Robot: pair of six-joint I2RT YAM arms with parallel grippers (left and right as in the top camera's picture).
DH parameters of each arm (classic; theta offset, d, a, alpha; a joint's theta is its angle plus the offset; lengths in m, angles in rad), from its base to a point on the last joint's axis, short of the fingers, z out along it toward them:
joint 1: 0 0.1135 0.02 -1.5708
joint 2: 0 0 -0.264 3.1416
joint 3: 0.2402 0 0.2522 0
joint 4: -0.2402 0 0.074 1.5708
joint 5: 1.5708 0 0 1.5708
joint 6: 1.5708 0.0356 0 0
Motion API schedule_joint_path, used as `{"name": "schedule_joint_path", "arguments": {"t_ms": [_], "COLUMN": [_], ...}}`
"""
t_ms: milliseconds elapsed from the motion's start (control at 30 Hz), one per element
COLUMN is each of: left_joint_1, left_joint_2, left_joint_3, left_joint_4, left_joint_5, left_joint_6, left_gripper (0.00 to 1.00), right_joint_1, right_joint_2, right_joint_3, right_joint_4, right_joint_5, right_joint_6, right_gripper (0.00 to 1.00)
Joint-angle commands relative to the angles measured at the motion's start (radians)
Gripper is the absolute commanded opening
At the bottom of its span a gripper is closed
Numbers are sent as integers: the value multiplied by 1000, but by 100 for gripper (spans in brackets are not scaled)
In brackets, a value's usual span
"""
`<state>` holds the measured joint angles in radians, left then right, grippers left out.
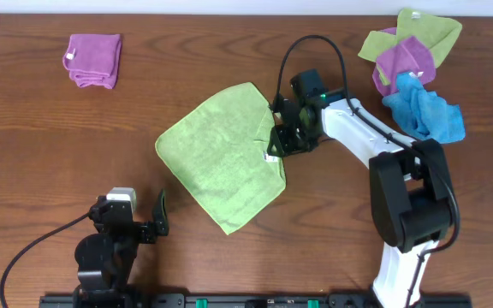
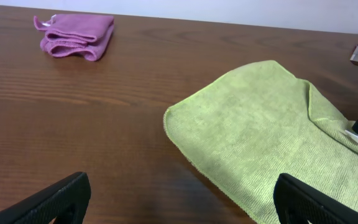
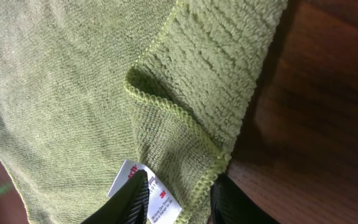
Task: Fold the cloth
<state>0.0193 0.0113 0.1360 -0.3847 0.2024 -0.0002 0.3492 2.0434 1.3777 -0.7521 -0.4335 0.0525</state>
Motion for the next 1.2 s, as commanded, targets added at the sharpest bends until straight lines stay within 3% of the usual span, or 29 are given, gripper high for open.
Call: {"name": "schedule_joint_path", "arguments": {"t_ms": [0,67,133,333,567,667,700,967,1033,1133,1167], "left_joint_1": [0,0,0,0,0,0,0,0,0,0,0], "left_joint_2": [-7,-7,-7,-7,-7,-7,-7,-7,-7,-7,-7], "left_joint_3": [-22,-22,-22,-22,-22,-22,-22,-22,-22,-22,-22], "left_joint_4": [-2,-2,-2,-2,-2,-2,-2,-2,-2,-2,-2], "left_joint_5": [-10,-10,-10,-10,-10,-10,-10,-10,-10,-10,-10], "left_joint_6": [-3,-3,-3,-3,-3,-3,-3,-3,-3,-3,-3], "left_gripper": [96,95,95,95,95,95,95,95,96,95,95], "right_joint_1": [10,10,10,-18,-169,-208,-214,-151,-138,-136,-135], "right_joint_2": [11,11,11,0,-93,-96,-94,-95,-95,-106,-109], "right_joint_3": [17,17,17,20,23,22,21,21,22,23,23], "right_joint_4": [-3,-3,-4,-39,-147,-254,-293,-344,-320,-256,-237], "right_joint_5": [-4,-4,-3,97,189,227,245,274,280,279,280], "right_joint_6": [3,3,3,45,59,70,89,109,119,135,134], "right_gripper": [29,10,1,1,1,7,2,2,31,31,26]}}
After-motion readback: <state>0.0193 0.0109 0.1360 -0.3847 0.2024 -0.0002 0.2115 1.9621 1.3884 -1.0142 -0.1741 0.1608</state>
